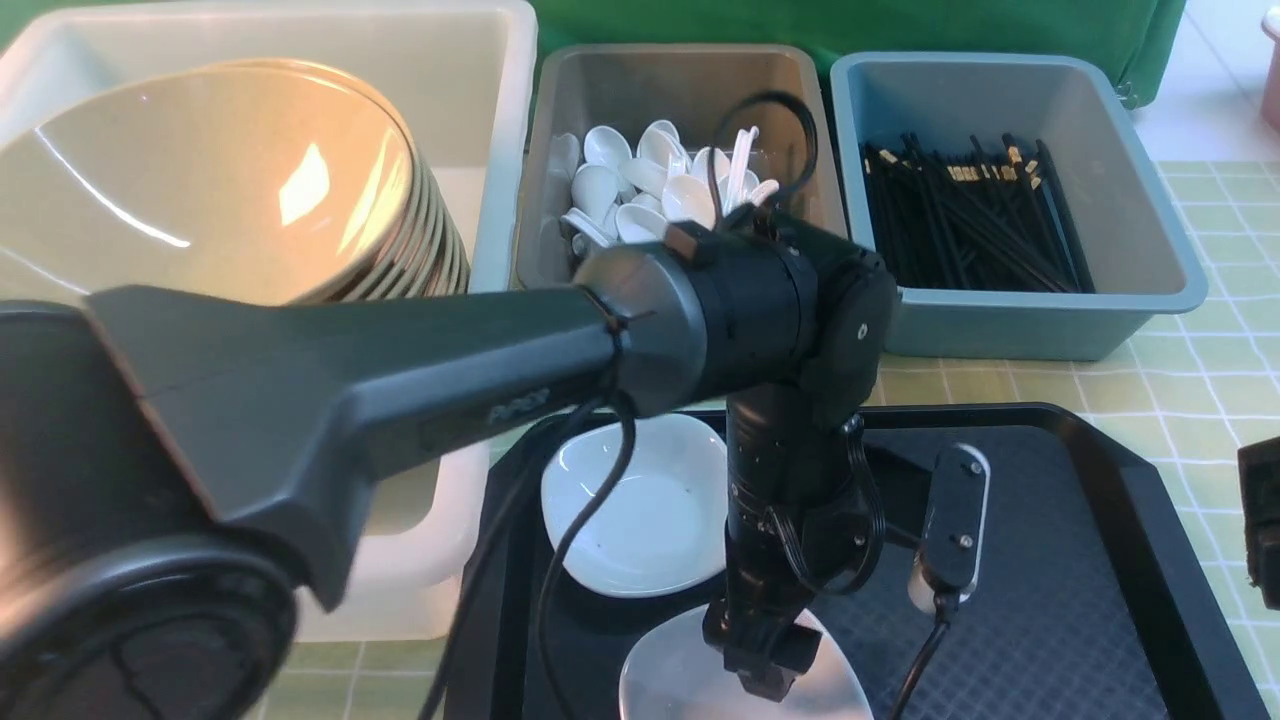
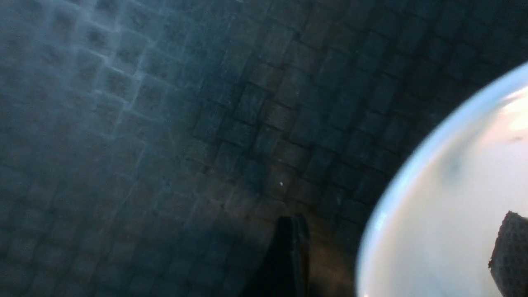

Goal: On green table put chopsticks spoon bowls plates into blue grey white boxes.
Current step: 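Grasp the small white bowl on the black tray by its rim with the left gripper, then place the white bowl into the white bin with the other dishes with the left gripper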

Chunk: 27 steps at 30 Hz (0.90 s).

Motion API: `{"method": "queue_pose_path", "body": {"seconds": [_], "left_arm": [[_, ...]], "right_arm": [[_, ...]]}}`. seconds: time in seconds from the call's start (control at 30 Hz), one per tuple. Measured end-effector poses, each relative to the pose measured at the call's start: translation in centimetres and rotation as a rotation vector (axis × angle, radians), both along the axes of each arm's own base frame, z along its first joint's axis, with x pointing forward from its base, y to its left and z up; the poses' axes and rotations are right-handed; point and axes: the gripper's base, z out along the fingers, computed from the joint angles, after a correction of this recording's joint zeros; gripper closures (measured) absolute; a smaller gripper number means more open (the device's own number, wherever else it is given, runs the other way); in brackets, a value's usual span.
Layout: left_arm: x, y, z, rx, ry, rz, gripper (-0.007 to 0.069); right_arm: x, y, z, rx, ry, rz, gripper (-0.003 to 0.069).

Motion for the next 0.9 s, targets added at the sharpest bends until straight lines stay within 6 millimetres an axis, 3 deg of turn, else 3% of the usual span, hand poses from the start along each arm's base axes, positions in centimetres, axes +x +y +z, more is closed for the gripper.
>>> {"method": "queue_pose_path", "body": {"seconds": [0.1,0.17,0.4,0.57,0.7,0.8,0.83,0.9], "left_arm": [[0.1,-0.2,-0.9,0.012,0.016,0.015,0.0067],[0.1,-0.3,-1.0,0.013,0.022,0.049,0.0125],[0.1,0.0,-1.1,0.039,0.071,0.136,0.0494],[0.6,-0.2,-0.1,0.007,0.107,0.198,0.052],[1.8,-1.1,3.1,-0.146,0.101,0.267,0.0606],[3.4,-0.9,6.6,-0.26,0.065,0.352,0.0609],[3.3,-0.9,6.6,-0.263,0.067,0.356,0.0609],[4.7,0.3,9.0,-0.327,0.051,0.444,0.0609]], "right_arm": [[0.0,0.0,0.0,-0.001,0.001,0.001,0.0538],[0.0,0.0,0.0,-0.001,0.001,0.001,0.0536],[0.0,0.0,0.0,-0.002,0.002,0.002,0.0528],[0.0,0.0,0.0,-0.002,0.002,0.002,0.0525],[0.0,0.0,0.0,-0.001,0.001,0.001,0.052],[0.0,0.0,0.0,0.0,0.0,0.0,0.0517],[0.0,0.0,0.0,0.0,0.0,0.0,0.0517],[0.0,0.0,0.0,0.002,-0.002,-0.002,0.0516]]}}
